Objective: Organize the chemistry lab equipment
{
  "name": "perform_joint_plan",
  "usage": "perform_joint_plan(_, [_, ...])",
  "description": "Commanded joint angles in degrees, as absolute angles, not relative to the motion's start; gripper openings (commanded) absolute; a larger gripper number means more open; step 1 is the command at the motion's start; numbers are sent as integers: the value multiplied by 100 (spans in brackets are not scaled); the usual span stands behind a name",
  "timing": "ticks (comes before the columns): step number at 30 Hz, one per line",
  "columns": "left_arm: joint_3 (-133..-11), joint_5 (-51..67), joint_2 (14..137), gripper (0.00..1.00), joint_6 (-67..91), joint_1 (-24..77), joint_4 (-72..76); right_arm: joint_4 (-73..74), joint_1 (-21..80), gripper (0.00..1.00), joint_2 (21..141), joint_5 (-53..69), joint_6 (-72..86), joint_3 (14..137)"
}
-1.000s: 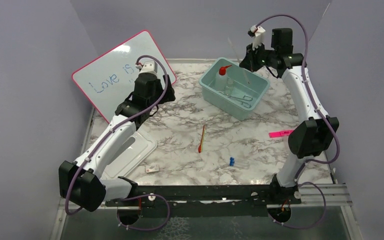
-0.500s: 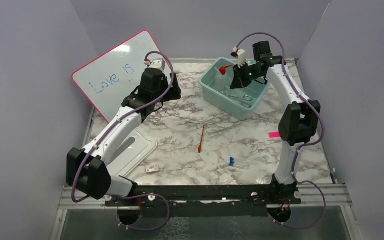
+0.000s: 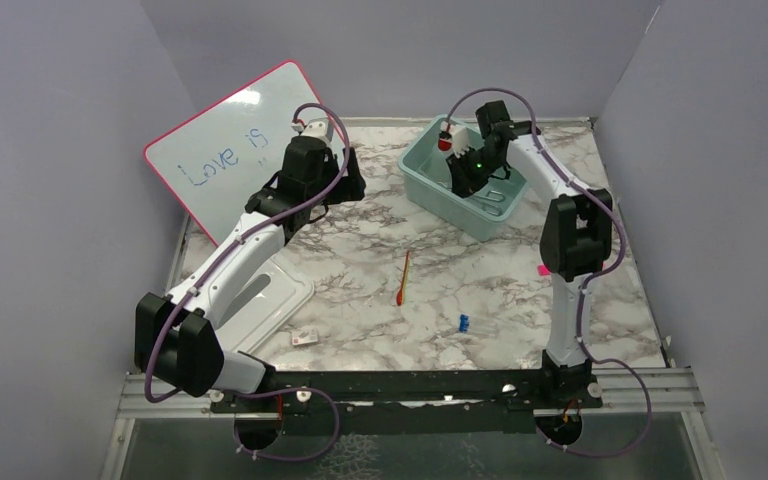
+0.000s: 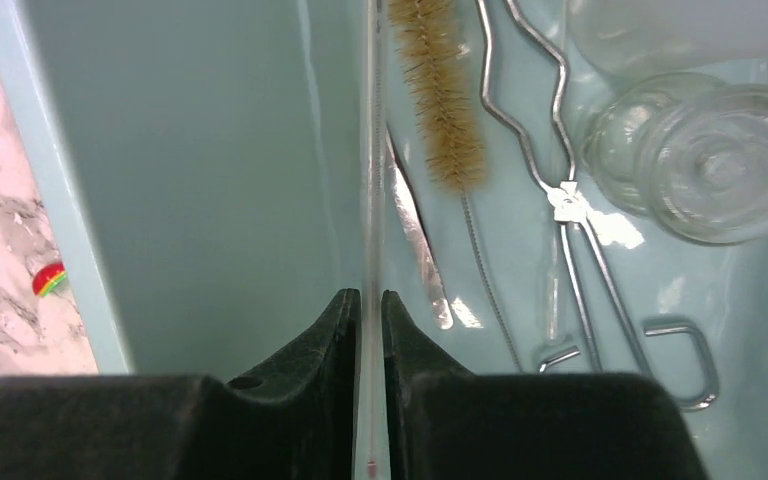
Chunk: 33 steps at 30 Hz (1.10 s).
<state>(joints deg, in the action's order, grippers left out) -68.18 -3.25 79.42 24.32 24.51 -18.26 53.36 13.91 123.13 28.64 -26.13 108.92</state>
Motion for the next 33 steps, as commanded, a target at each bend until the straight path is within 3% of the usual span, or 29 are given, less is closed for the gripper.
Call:
perform_joint_plan(1, [-6911, -175, 7976, 86, 2372, 2479, -1696, 5382, 1380, 20, 12186, 2750, -2512, 11240])
perform_joint_plan(8, [-7047, -170, 7937, 86, 2230, 2479, -1695, 4796, 1426, 33, 11556, 3335, -1582, 11409])
perform_joint_plan(14, [-6909, -518, 7613, 86, 2081, 2479, -1645, 4053, 1828, 37, 10713, 2822, -382, 10957])
perform_joint_plan(22, [-6390, -1312, 6841, 89, 1801, 2465, -1584, 2673, 2901, 41, 9167, 1872, 1742, 8743])
perform_joint_plan(33, [-5851, -1485, 6054, 90, 2194, 2476, -1723, 3160, 4165, 47, 8679, 125, 3396, 7196])
